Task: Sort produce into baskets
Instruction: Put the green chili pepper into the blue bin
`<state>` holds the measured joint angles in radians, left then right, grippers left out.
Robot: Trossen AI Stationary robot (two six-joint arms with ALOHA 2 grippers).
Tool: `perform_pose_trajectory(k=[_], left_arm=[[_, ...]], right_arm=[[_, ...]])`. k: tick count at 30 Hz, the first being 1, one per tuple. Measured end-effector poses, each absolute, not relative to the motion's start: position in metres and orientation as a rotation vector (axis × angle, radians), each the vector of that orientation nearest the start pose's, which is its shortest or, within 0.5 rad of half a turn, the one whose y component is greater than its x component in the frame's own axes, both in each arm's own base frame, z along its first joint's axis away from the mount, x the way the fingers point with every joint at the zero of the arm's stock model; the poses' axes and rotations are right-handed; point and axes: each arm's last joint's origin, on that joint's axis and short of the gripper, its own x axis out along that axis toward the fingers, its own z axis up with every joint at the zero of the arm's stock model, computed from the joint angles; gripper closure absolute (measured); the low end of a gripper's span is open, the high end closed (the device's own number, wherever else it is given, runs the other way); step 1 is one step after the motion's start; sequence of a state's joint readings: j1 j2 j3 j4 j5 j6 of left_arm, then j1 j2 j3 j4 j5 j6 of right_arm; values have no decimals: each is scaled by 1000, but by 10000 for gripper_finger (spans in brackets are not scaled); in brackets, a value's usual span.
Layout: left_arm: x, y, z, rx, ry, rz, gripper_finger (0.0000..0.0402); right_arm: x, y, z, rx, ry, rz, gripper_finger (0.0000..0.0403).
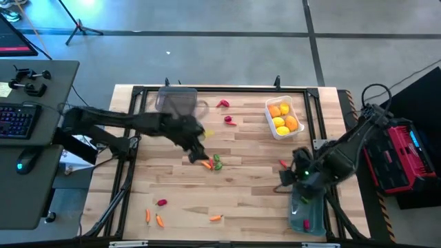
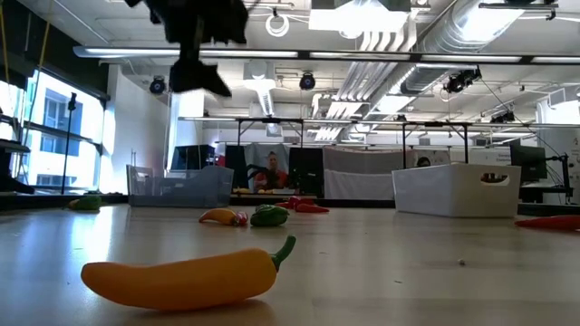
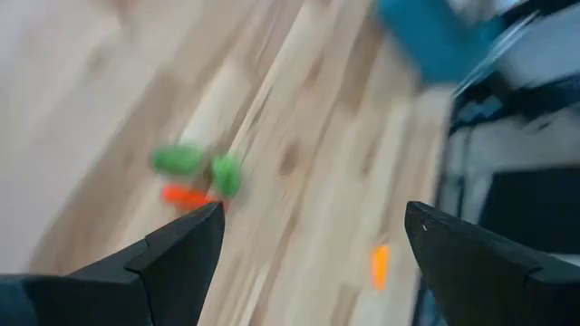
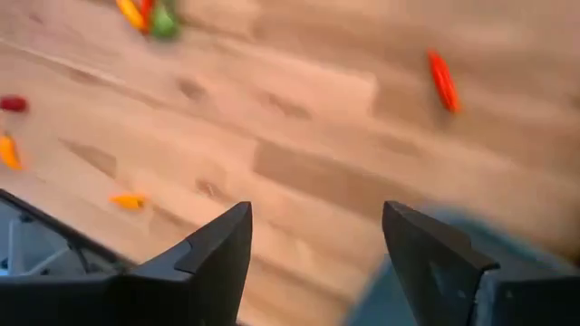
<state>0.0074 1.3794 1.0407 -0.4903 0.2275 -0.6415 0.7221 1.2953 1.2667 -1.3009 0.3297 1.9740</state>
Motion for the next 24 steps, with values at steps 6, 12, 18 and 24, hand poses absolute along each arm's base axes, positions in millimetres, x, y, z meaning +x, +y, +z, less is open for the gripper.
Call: perform_pose_trajectory(k=[6, 12, 18, 24], left_arm=[[333, -24, 225, -626, 1026, 127, 73], [366, -40, 201, -476, 1160, 287, 73], [381, -45, 179, -428, 1211, 333, 74], [384, -47, 169, -441, 1233, 344, 85]], right_arm=[[188, 110, 319, 949, 884, -831, 165], [195, 96, 319, 876, 909, -825, 165], [197, 93, 319, 849, 928, -814, 165], [196, 93, 318, 833, 935, -812, 165]])
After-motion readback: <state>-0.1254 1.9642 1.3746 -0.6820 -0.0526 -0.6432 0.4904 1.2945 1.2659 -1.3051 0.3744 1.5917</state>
